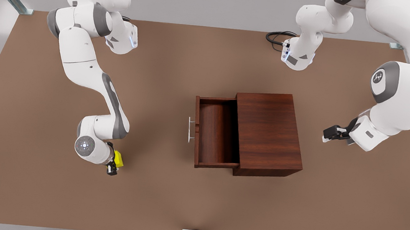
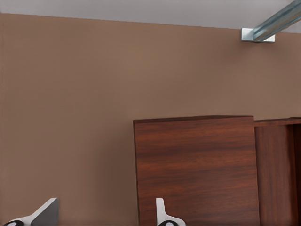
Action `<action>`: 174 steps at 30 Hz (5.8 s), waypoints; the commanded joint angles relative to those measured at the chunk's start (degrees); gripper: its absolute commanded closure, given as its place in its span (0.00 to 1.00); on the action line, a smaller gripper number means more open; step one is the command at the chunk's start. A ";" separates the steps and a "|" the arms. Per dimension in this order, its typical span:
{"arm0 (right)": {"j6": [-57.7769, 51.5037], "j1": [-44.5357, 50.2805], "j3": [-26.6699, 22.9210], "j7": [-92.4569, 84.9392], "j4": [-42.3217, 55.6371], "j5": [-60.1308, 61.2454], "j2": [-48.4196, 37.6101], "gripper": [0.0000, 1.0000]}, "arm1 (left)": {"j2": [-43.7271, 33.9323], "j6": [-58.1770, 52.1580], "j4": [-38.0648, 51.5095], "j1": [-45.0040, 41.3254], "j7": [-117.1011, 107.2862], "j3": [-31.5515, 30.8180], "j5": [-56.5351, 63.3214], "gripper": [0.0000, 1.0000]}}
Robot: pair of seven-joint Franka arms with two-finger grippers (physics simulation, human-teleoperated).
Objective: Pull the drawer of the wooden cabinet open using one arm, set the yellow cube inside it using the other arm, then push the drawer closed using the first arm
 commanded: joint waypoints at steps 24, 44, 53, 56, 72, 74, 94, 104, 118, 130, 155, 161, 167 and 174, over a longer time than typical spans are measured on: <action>-13.98 1.85 3.25 1.04 0.03 0.21 -15.27 0.44 | -0.39 -2.16 0.96 -0.65 0.12 -0.50 0.65 0.00; -30.24 30.23 4.57 42.78 17.34 0.91 -11.68 0.44 | -0.92 -1.98 0.96 -1.53 0.12 -1.38 1.00 0.00; -28.22 32.96 4.13 55.27 24.45 0.82 -5.52 0.44 | -0.66 -1.89 0.87 -1.53 0.21 -1.38 1.88 0.00; -28.22 33.92 3.60 58.52 25.87 0.82 -4.38 0.44 | -0.66 -1.81 0.96 -1.70 0.12 -1.47 2.14 0.00; -27.34 35.68 3.61 59.66 27.36 0.65 -1.92 0.00 | -0.66 -0.93 1.05 -1.44 0.56 -0.24 2.14 0.00; -28.13 35.51 3.52 59.40 27.27 0.47 -2.18 0.00 | -0.66 -0.84 1.13 -1.96 0.21 -0.50 2.14 0.00; -39.20 -14.33 3.87 -74.37 -3.23 -3.75 -35.23 0.00 | 18.76 9.97 28.20 -37.64 -84.34 -0.94 9.61 0.00; -39.21 -14.41 4.22 -73.49 -3.05 -3.40 -33.82 0.00 | 37.13 28.34 33.04 -47.58 -95.07 -0.59 24.64 0.00; -39.21 -14.33 4.48 -73.14 -2.79 -3.57 -32.59 0.00 | 44.96 31.33 33.04 -47.49 -88.12 0.20 27.63 0.00; -39.21 -14.33 4.48 -72.79 -2.70 -3.75 -32.33 0.00 | 47.33 23.17 32.86 -48.81 -81.28 -0.06 31.94 0.00; -38.77 -14.33 4.57 -72.52 -2.70 -3.84 -32.15 0.00 | 44.08 8.56 31.81 -43.19 -57.27 -0.50 28.34 0.00; -38.85 -14.33 4.57 -72.52 -2.35 -3.92 -31.89 0.00 | 43.99 8.39 31.63 -43.10 -58.24 -0.33 27.28 0.00; -38.85 -14.33 4.57 -72.52 -2.35 -3.92 -31.80 0.00 | 44.17 8.30 30.67 -42.75 -57.27 -0.06 27.72 0.00; -38.77 -14.33 4.57 -72.52 -2.26 -3.92 -31.80 0.00 | 44.08 8.30 29.87 -41.87 -55.69 0.03 27.46 0.00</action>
